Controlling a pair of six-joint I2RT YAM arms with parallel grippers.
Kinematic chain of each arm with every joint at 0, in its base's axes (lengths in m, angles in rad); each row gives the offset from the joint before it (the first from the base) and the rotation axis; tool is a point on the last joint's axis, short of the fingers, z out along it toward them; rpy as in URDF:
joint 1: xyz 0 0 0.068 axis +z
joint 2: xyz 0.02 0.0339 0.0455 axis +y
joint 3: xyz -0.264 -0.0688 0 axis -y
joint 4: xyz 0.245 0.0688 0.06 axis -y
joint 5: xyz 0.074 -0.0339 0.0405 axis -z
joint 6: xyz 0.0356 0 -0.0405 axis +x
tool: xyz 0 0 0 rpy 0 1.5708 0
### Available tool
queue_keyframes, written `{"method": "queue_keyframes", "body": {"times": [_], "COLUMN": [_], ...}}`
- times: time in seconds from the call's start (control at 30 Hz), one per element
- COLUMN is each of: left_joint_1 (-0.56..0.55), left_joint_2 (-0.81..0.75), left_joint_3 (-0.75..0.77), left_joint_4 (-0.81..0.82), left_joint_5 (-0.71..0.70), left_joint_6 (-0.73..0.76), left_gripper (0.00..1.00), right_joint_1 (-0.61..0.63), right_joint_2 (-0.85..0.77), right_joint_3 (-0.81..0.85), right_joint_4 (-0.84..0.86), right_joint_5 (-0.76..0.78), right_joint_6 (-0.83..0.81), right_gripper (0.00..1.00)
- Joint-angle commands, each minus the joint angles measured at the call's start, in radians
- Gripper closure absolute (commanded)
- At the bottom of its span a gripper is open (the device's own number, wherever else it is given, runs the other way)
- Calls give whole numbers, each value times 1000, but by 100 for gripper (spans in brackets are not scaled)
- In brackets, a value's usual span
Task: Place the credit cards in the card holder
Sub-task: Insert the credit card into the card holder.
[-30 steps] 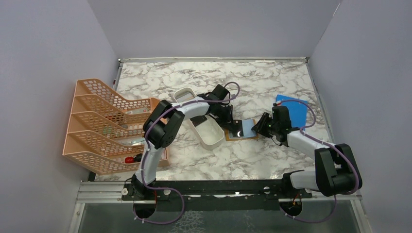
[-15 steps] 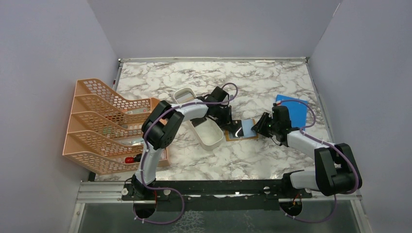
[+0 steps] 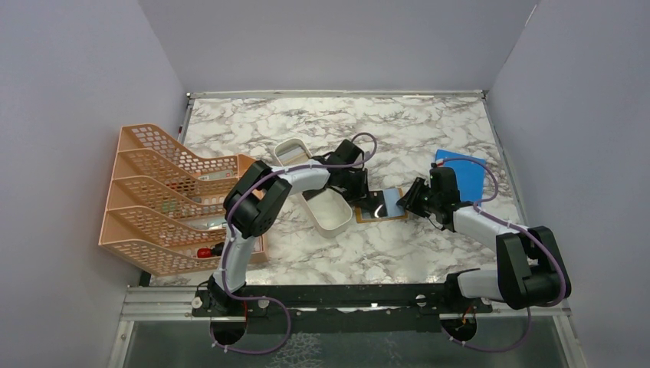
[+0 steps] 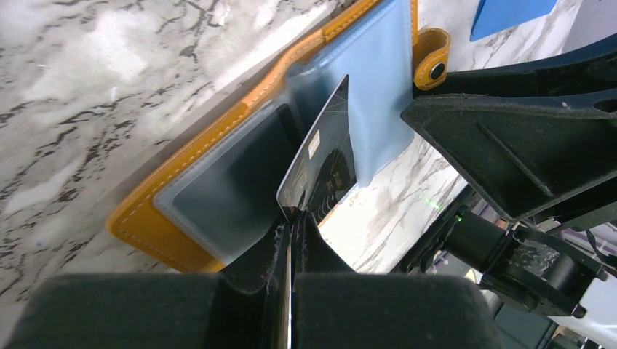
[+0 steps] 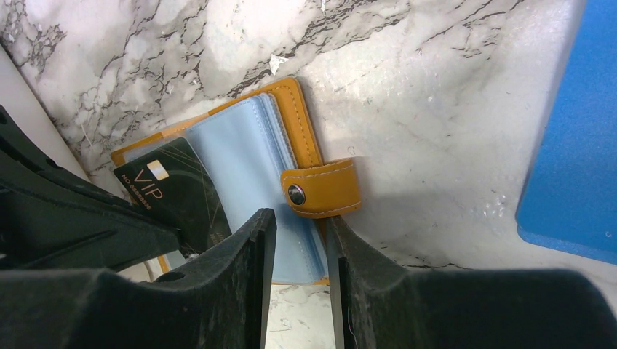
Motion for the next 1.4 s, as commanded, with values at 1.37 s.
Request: {"method": "queue_keyframes", "body": {"times": [1.37], "left_joint_1": [10], "left_joint_2": [29], "left_joint_3": [15], "left_joint_4": [-11], "left_joint_5": [40], "left_joint_6": [-55], "left_gripper": [97], "right_joint_1": [3], "right_joint_2": [1], "right_joint_3": [-33], "right_joint_4": [-26], "right_joint_5": [-56], "right_joint_6": [-2], "right_gripper": [63]}}
